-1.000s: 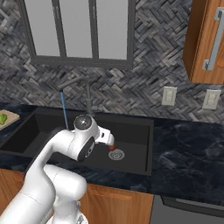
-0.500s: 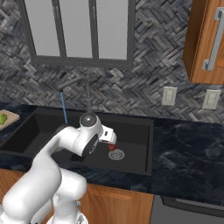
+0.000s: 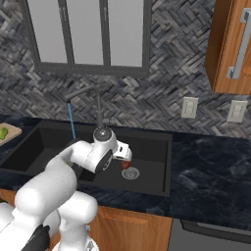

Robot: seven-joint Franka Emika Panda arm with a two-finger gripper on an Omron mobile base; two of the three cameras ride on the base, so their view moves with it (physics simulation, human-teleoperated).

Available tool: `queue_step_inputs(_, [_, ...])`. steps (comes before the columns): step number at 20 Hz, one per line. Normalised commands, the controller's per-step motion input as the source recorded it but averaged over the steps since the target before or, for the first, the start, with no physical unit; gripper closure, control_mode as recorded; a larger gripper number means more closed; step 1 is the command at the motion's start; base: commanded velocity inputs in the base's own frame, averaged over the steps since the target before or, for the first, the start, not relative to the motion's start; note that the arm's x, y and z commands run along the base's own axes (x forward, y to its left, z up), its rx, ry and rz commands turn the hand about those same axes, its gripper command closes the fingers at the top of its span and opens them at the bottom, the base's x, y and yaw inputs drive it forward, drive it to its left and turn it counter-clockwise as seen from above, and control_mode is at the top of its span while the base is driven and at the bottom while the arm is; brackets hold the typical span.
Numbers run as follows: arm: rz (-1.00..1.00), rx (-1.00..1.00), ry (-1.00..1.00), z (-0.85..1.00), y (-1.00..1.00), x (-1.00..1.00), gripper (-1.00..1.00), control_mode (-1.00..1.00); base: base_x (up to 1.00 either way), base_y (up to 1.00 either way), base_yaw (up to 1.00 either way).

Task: Pick the mango, apple, pear from the sink and place them on the cutting board to airdry. Then turn off the sink faucet.

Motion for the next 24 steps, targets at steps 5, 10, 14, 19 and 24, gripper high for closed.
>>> queue_step_inputs(5, [0.01, 0.01, 0.00, -0.22, 0.00, 0.18, -1.00, -1.00, 0.00, 0.00, 0.00])
queue_step_inputs(10, [0.01, 0.01, 0.00, -0.24, -0.02, 0.20, -1.00, -1.00, 0.00, 0.00, 0.00])
queue_step_inputs(14, [0.00, 0.00, 0.02, -0.13, 0.00, 0.16, -1.00, -1.00, 0.00, 0.00, 0.00])
queue_step_inputs(19, [0.00, 0.00, 0.01, -0.04, 0.00, 0.10, -1.00, -1.00, 0.00, 0.00, 0.00])
queue_step_inputs(24, [0.00, 0.00, 0.01, -0.03, 0.00, 0.01, -1.00, -1.00, 0.00, 0.00, 0.00])
